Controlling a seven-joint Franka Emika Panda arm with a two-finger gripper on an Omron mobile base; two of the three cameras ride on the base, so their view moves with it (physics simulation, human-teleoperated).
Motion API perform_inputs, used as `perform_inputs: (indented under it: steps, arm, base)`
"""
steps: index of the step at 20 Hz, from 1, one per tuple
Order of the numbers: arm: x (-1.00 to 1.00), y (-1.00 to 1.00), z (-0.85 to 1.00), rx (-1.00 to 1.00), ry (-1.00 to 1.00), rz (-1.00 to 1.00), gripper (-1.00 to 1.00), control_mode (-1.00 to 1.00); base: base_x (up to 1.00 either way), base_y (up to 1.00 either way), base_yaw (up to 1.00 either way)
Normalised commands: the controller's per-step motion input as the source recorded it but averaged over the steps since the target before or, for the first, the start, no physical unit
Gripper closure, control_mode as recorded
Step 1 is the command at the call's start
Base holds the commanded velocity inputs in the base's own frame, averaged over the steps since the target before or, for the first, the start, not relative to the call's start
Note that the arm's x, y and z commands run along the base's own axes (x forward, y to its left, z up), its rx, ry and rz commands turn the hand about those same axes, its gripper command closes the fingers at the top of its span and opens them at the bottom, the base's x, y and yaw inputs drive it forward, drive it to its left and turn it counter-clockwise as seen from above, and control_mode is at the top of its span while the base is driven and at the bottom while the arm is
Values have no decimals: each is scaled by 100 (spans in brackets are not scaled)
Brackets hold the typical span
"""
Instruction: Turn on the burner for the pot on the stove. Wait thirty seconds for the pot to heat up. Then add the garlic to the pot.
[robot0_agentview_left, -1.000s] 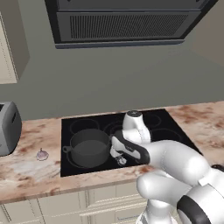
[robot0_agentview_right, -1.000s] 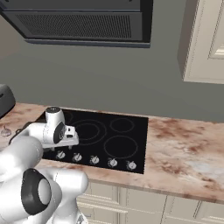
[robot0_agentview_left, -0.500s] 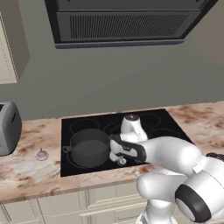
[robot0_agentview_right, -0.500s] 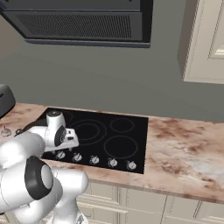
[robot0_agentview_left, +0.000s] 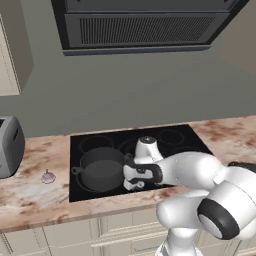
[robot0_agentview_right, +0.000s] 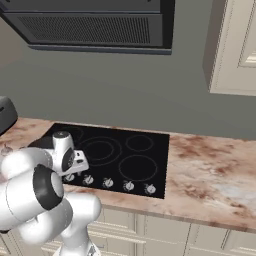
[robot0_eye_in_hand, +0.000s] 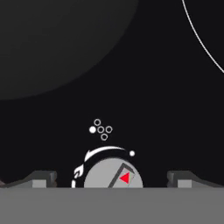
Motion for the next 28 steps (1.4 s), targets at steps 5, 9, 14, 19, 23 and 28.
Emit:
perform_inputs:
  steps: [5,9,14,19,23,28]
  arm:
    - [2,4,-27,0,0,5,-100,-100]
    - [1,0,-23,0,0,8,-100,-100]
    - [2,0,-48,0,9,7,-100,-100]
    - [16,-14,-79,1,18,10,-100,-100]
    - [2,-39,-99,7,7,19,-100,-100]
    - [-43,-15,-98,2,-6,14,-100,-100]
  base:
    - [0,0,0]
    - [0,0,0]
    - [0,0,0]
    - [0,0,0]
    - [0,0,0]
    - [0,0,0]
